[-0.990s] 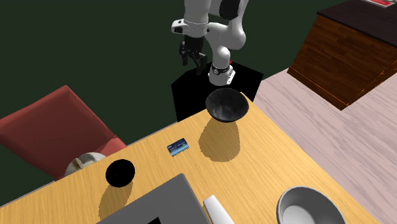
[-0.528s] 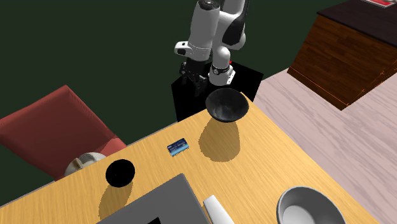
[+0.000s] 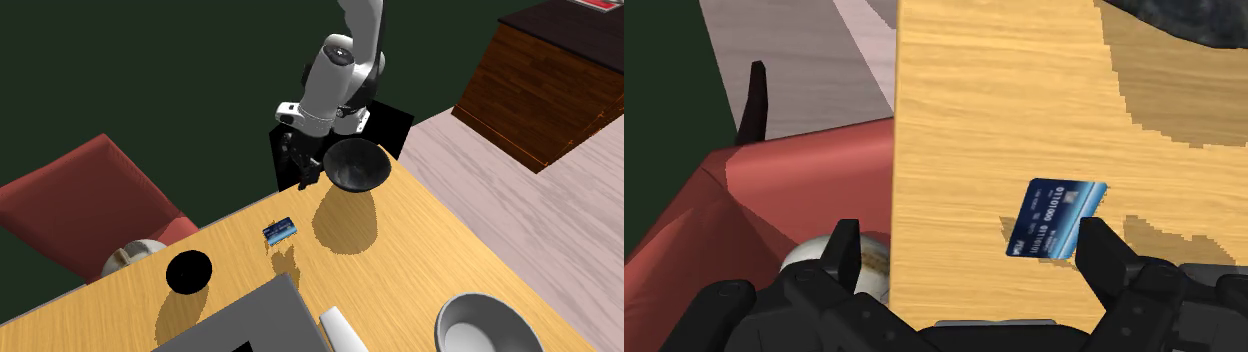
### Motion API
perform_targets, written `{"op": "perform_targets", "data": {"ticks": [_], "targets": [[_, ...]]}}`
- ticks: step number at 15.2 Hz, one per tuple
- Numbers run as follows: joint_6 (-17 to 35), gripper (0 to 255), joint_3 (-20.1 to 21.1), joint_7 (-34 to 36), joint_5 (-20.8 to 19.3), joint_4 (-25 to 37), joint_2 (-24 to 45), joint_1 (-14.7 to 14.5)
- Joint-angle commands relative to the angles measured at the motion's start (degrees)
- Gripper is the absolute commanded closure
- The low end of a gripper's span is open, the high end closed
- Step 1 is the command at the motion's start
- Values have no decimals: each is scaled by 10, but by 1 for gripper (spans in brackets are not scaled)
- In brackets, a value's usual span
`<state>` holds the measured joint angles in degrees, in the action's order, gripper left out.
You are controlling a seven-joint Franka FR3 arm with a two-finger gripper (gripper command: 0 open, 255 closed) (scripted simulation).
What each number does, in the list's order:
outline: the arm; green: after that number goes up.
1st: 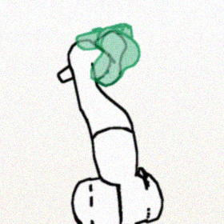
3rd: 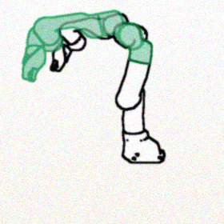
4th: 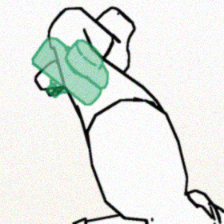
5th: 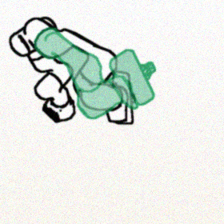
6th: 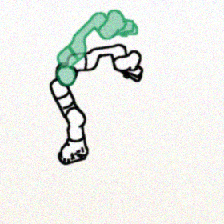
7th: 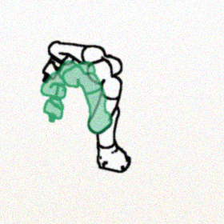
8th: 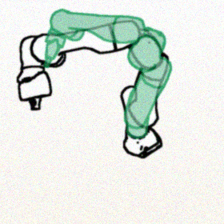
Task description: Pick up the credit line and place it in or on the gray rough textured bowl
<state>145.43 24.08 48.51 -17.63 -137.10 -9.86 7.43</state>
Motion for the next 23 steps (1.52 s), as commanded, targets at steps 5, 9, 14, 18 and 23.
{"op": "perform_targets", "data": {"ticks": [5,9,14,18,23], "targets": [[28,0,34,215,-234,104,149,25],[8,0,11,326,-361,196,244,-11],[16,0,-4,343,-389,214,276,-18],[24,0,-15,355,-412,230,304,-22],[24,0,-15,355,-412,230,304,-22]]}}
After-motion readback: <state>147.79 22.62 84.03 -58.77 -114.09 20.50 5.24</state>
